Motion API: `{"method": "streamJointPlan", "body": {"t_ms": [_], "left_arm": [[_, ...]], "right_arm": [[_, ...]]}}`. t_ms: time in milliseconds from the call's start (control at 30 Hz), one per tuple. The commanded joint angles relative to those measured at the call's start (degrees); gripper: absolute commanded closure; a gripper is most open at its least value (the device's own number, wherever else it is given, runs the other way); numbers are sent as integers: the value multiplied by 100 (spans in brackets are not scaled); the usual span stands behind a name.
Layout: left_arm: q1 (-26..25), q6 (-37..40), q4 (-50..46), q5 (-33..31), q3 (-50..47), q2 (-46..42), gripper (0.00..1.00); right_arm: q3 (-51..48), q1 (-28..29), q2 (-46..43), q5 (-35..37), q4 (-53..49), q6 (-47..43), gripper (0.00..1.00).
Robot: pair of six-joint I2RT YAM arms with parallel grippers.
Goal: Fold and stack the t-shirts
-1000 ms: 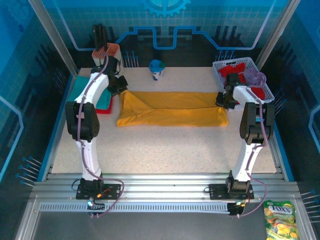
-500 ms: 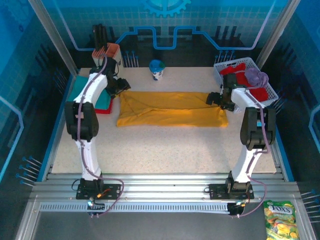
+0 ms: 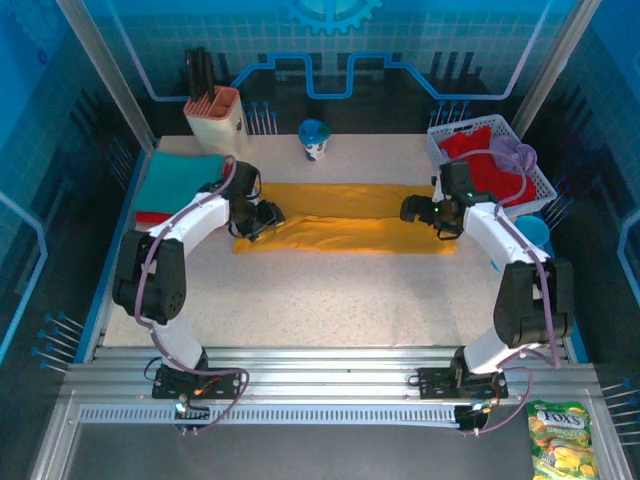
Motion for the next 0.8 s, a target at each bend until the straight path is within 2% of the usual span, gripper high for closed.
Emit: {"method": "streamJointPlan", "body": {"t_ms": [0, 233, 400, 767], "left_arm": [[-23, -230, 647, 120, 12, 203, 48], [-37, -415, 838, 79, 15, 497, 55], [-40, -424, 842, -148, -228, 286, 55], [-117, -600, 988, -61, -118, 608, 58]], "right_arm": [[-186, 64, -300, -80, 84, 146, 2], [-298, 66, -402, 132, -28, 85, 2], [-280, 63, -372, 124, -41, 105, 2], [-191, 20, -343, 236, -143, 28, 2]]}}
